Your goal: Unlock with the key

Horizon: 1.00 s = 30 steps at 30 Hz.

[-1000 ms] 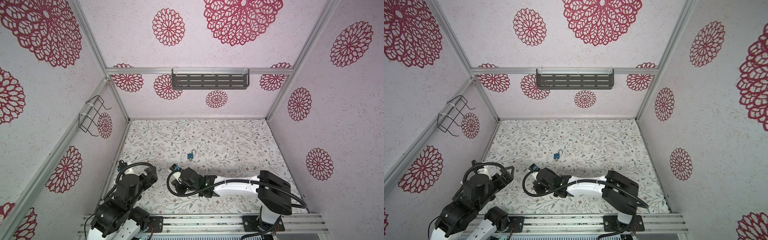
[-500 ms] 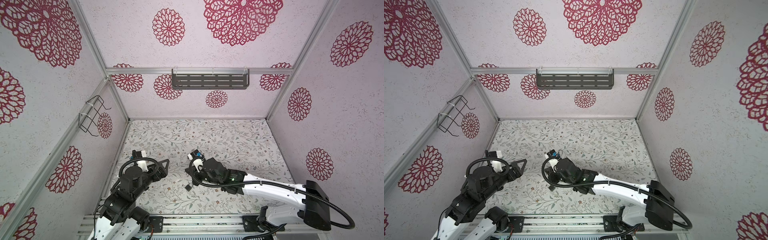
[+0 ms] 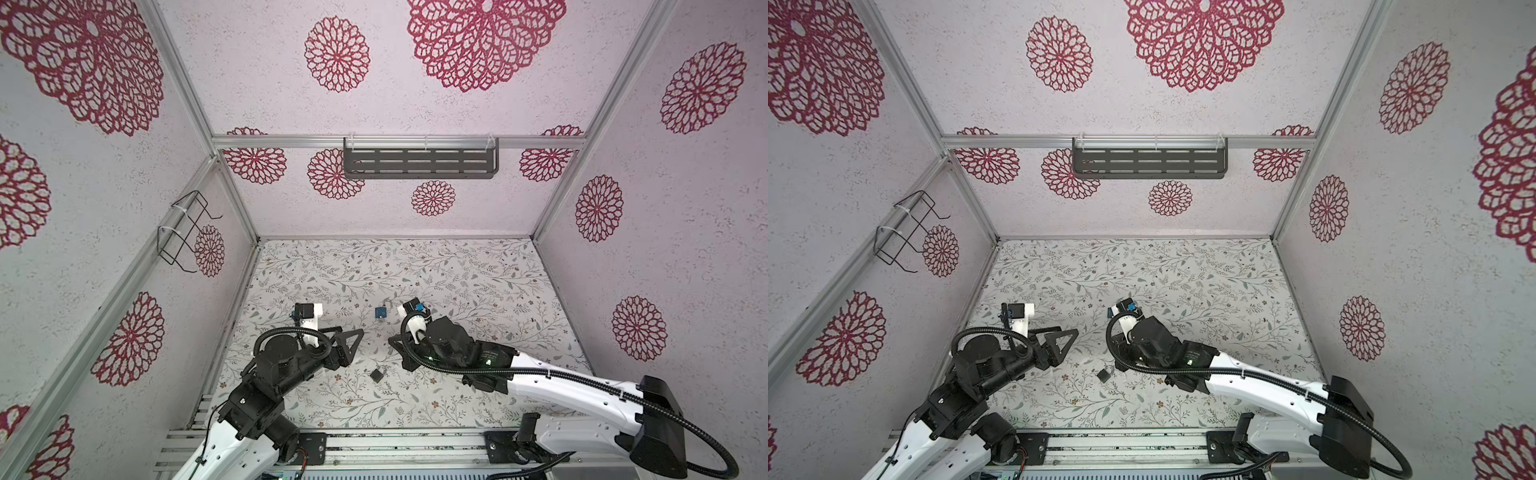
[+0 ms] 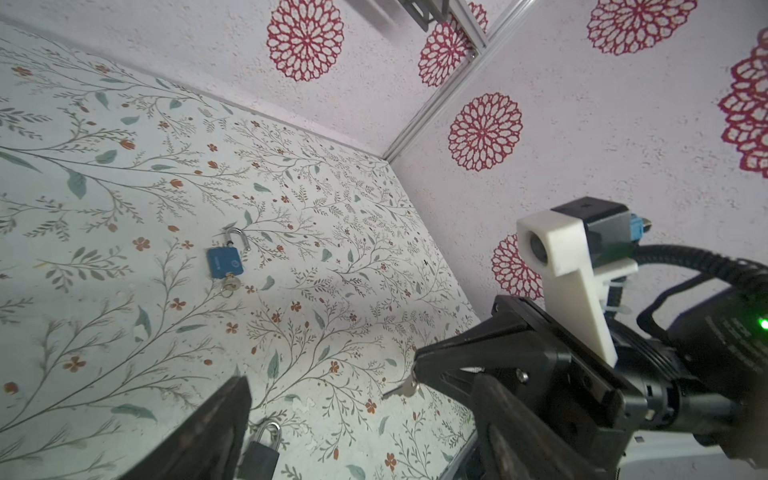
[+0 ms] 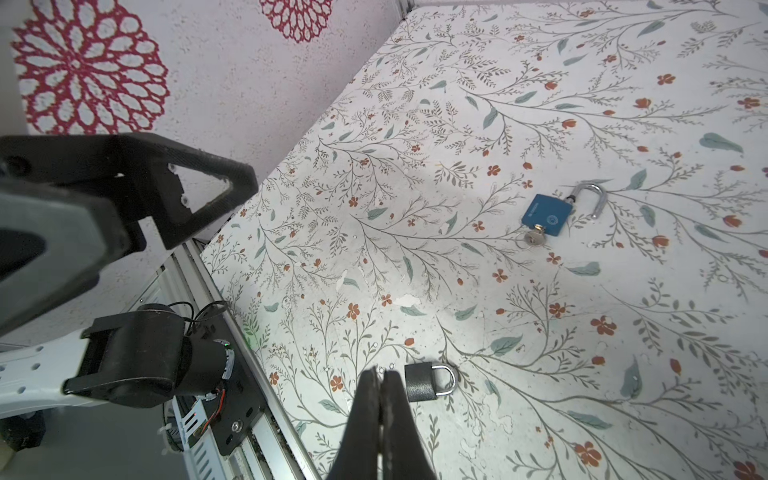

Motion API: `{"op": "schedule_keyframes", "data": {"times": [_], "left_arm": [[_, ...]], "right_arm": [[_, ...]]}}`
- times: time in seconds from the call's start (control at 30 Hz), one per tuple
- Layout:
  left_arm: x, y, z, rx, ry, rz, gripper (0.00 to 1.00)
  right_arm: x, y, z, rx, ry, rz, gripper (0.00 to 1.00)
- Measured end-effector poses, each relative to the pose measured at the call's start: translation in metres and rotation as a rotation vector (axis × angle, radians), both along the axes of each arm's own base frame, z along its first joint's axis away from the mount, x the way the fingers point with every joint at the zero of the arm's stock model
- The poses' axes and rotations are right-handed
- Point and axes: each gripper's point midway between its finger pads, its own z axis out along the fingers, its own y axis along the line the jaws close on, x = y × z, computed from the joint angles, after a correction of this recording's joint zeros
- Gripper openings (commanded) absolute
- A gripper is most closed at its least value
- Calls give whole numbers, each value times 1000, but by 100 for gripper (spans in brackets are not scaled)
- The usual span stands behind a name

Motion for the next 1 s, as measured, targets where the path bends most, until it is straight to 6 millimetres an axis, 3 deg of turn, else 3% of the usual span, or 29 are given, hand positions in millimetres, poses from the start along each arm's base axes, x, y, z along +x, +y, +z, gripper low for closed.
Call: {"op": "schedule_keyframes", "data": {"times": [0.2, 0.57, 1.0], "left_arm": [[4, -12, -5, -38, 36, 6, 84], [28, -24, 20, -422, 222, 142, 89], [42, -31, 34, -692, 363, 214, 97]], "right_arm": [[2, -5, 6, 18, -3, -11, 0], [5, 6, 34, 99, -106, 38, 0], [10, 52, 75, 232, -209, 146, 0]]}}
